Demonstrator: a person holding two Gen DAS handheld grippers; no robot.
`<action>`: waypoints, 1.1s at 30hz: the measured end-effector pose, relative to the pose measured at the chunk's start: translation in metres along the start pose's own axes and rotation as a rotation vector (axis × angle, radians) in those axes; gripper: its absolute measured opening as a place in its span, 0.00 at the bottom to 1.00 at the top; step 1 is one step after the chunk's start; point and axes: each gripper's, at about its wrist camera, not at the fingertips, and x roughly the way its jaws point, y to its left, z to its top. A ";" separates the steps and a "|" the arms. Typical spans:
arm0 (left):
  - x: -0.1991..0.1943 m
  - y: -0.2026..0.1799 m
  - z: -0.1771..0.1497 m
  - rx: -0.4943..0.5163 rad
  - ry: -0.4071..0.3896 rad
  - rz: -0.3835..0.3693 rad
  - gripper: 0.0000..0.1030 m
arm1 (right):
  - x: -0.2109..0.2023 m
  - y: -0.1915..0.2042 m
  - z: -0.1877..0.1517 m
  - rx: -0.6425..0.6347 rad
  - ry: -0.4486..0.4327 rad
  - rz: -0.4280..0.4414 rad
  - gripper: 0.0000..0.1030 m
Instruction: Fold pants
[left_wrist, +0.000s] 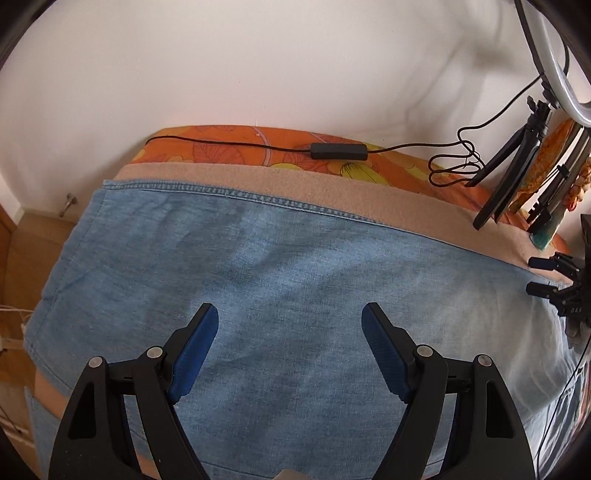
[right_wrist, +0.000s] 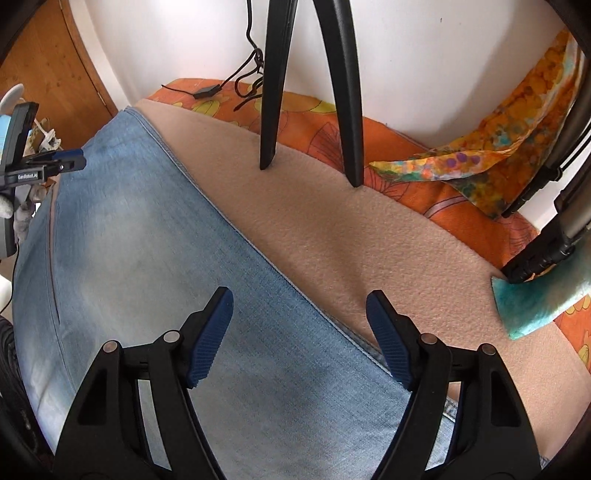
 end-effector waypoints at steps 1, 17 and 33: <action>0.003 0.002 0.001 -0.018 0.004 -0.012 0.77 | 0.002 0.001 -0.001 -0.008 0.005 -0.004 0.76; 0.016 0.027 0.020 -0.209 0.006 -0.071 0.77 | -0.020 0.045 -0.007 -0.101 -0.019 -0.165 0.08; 0.043 0.025 0.069 -0.280 0.093 -0.010 0.79 | -0.098 0.162 -0.074 -0.286 -0.118 -0.172 0.05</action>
